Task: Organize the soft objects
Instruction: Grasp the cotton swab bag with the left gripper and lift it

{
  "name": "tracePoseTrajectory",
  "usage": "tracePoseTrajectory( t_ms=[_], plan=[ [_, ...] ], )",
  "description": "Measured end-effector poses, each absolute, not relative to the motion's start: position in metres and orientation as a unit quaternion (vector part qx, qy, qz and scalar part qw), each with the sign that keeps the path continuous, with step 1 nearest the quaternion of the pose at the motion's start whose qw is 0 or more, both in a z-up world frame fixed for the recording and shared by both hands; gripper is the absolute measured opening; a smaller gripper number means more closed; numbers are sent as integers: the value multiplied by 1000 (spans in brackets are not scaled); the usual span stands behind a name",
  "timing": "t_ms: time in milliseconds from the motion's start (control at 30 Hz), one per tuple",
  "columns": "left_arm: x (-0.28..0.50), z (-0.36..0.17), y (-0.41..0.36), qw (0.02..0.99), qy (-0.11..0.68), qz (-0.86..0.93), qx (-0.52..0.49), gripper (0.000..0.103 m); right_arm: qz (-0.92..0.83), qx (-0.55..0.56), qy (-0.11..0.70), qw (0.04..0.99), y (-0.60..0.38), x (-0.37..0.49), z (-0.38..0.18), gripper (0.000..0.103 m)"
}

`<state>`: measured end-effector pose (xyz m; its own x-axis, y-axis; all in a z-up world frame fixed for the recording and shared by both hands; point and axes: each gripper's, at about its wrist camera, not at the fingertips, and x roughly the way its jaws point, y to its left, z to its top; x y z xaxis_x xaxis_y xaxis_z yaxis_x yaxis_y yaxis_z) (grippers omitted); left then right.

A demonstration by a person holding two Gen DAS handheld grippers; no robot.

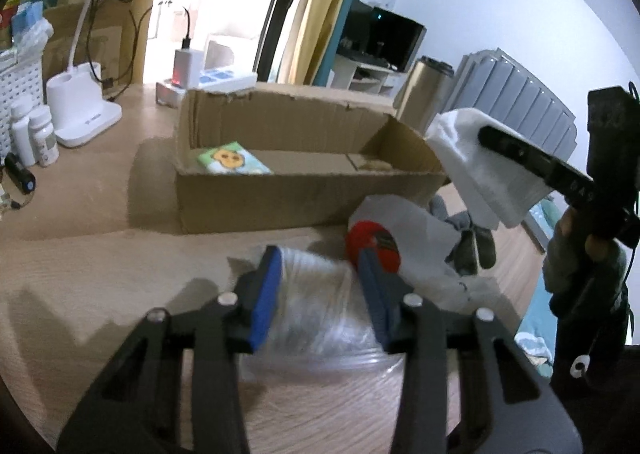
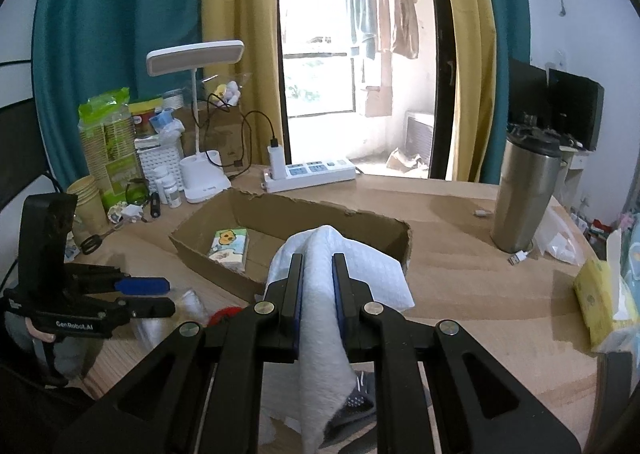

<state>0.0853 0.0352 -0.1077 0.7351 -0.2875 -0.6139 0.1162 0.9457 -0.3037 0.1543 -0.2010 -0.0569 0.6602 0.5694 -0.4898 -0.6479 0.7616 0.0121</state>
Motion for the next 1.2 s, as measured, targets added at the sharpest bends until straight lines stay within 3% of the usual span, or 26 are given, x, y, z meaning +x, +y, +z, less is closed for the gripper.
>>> tracePoseTrajectory(
  t_ms=[200, 267, 400, 433, 467, 533, 700, 733, 833, 1200],
  plan=[
    [92, -122, 28, 913, 388, -89, -92, 43, 339, -86, 237, 906, -195, 154, -56, 14],
    [92, -124, 24, 910, 395, -88, -88, 53, 340, -87, 239, 906, -195, 154, -58, 14],
    [95, -130, 13, 904, 413, -88, -63, 54, 340, -85, 242, 905, -196, 155, -60, 14],
    [96, -132, 10, 902, 419, -87, -57, 57, 340, -84, 242, 905, -197, 155, -60, 14],
    [98, -135, 7, 899, 426, -86, -51, 68, 340, -83, 242, 905, -197, 155, -60, 14],
    [99, -140, 3, 897, 431, -84, -38, 71, 340, -82, 242, 905, -198, 155, -60, 14],
    [95, -140, 6, 900, 423, -89, -52, 67, 340, -81, 242, 905, -200, 155, -61, 14],
    [94, -139, 6, 901, 421, -88, -47, 54, 340, -81, 242, 905, -200, 155, -61, 14],
    [90, -135, 8, 904, 416, -89, -48, 49, 338, -81, 243, 906, -200, 155, -62, 14],
    [82, -100, 22, 923, 366, -97, -72, 46, 340, -86, 238, 906, -195, 158, -58, 14]
  ],
)
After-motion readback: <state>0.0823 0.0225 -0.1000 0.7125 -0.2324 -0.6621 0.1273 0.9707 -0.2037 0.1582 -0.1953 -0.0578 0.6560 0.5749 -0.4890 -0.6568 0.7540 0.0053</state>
